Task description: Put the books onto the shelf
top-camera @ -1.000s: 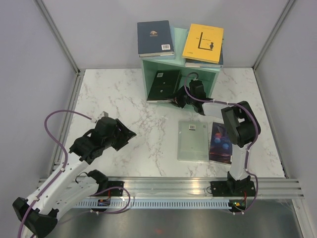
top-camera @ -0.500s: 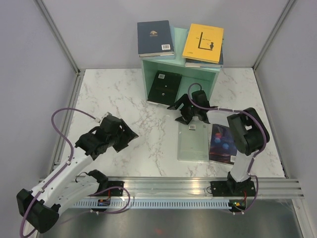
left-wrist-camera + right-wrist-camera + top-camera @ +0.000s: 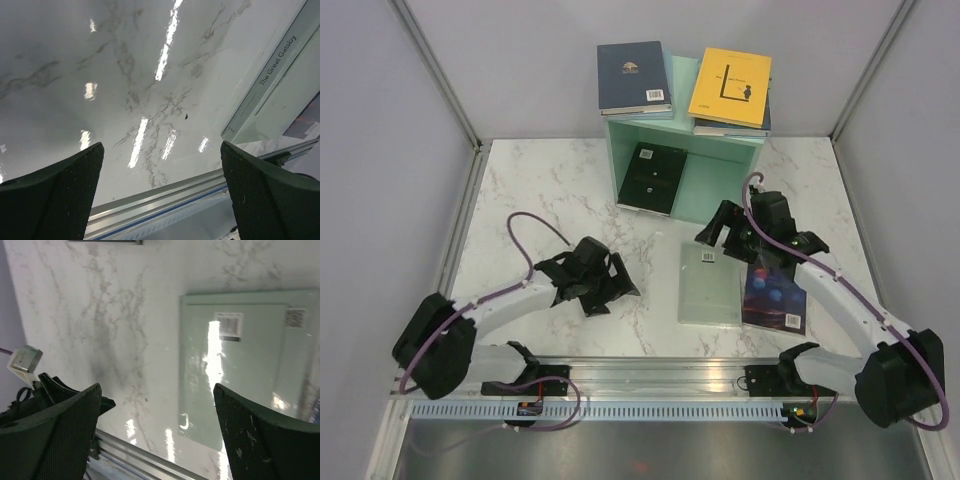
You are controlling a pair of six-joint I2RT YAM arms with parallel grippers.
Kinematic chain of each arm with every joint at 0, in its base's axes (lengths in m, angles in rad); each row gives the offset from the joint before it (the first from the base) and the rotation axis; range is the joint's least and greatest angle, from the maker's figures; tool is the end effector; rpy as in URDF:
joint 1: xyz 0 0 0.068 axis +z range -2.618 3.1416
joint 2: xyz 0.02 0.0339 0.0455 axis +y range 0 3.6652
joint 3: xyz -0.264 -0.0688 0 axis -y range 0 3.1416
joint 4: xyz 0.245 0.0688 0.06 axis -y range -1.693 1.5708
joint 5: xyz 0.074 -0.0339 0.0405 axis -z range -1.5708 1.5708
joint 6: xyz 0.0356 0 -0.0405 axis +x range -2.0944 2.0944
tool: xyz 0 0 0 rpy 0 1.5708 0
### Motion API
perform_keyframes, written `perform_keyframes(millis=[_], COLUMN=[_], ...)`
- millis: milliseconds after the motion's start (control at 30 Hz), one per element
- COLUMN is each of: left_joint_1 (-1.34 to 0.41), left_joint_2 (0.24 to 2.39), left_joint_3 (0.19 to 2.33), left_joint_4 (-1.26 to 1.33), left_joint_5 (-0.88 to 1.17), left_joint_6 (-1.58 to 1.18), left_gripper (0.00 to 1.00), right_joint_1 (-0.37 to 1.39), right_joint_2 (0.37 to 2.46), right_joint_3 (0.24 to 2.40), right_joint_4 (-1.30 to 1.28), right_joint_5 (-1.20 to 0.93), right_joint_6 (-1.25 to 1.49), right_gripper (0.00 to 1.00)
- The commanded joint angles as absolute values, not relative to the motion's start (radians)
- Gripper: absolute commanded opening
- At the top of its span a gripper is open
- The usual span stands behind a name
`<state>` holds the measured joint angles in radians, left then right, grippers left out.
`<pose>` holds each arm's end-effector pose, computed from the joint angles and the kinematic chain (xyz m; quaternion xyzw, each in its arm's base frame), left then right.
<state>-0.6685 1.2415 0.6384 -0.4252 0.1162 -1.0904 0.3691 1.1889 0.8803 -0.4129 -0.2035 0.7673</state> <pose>0.1755 -0.1439 0.1801 -0.1862 0.9437 -0.2417 0.1274 0.2352 0.0987 0.2693 0.1383 0.8968 0.2986 0.2957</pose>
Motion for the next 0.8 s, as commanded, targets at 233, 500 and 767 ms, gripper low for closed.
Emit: perform_keyframes(millis=[233,500,767], left_joint_1=[-0.791,-0.854,-0.905], left_joint_2=[1.661,1.839,1.942], left_joint_3=[0.850,0.959,0.879], left_joint_4=[-0.005,0.044,0.373], left_joint_5=[0.268,0.279,0.376], left_joint_6=[-1.075,-1.124,-1.272], left_gripper=[1.00,0.99,0.96], right_joint_1=[0.278,0.268,0.270], right_joint_2=[1.290,1.379,1.449], right_joint_3=[0.713,0.632,0.479], right_joint_4=[-0.578,-0.482,-0.284], right_joint_5=[-0.066,-0.095,-0.314], right_joint_6=[0.609,0.592,0.673], right_gripper=[0.91,0.86,0.76])
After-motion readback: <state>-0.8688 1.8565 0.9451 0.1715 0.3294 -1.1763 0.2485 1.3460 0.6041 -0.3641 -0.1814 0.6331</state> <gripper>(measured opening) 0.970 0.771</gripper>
